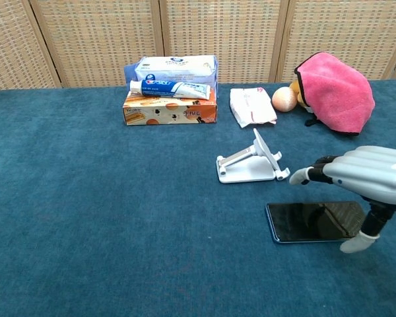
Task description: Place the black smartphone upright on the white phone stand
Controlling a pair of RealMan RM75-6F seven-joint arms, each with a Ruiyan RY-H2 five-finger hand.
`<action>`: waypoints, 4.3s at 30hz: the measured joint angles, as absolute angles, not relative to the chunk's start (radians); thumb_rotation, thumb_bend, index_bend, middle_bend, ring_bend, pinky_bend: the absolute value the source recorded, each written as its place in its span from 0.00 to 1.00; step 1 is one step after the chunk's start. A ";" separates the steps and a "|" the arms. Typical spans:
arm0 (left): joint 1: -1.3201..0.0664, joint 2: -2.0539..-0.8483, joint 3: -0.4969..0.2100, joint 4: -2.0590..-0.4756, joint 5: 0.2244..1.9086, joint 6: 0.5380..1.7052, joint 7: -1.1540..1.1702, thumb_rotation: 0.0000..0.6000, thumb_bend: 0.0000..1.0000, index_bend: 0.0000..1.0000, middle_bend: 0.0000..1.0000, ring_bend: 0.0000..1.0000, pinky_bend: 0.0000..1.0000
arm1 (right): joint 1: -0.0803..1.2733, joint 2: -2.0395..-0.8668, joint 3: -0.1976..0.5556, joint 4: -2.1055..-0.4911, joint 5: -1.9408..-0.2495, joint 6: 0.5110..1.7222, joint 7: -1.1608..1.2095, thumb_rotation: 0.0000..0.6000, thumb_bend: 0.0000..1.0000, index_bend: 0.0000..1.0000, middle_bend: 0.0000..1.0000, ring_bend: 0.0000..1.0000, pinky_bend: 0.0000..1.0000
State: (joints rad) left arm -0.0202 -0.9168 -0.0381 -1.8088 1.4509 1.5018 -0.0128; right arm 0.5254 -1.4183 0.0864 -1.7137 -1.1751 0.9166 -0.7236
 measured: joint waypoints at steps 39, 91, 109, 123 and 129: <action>-0.034 -0.911 -0.040 -1.811 1.430 1.474 -0.018 1.00 0.00 0.00 0.00 0.00 0.00 | 0.676 -1.555 0.048 -1.639 -0.905 0.948 -0.853 1.00 0.39 0.40 0.47 0.38 0.29; -0.048 -0.894 -0.038 -1.811 1.418 1.441 -0.057 1.00 0.00 0.00 0.00 0.00 0.00 | 0.651 -1.234 0.231 -1.619 -1.310 0.986 0.278 1.00 0.56 0.46 0.54 0.41 0.32; -0.101 -0.905 -0.074 -1.812 1.295 1.349 -0.004 1.00 0.00 0.00 0.00 0.00 0.00 | 0.777 -1.586 0.173 -1.018 -1.580 1.063 0.773 1.00 0.55 0.46 0.54 0.41 0.32; -0.114 -0.909 -0.079 -1.811 1.266 1.330 0.013 1.00 0.00 0.00 0.00 0.00 0.00 | 0.818 -1.701 0.117 -0.815 -1.632 1.121 0.864 1.00 0.56 0.46 0.54 0.41 0.32; -0.118 -0.912 -0.078 -1.815 1.262 1.327 0.025 1.00 0.00 0.00 0.00 0.00 0.00 | 0.822 -1.724 0.100 -0.773 -1.634 1.141 0.922 1.00 0.57 0.46 0.54 0.41 0.32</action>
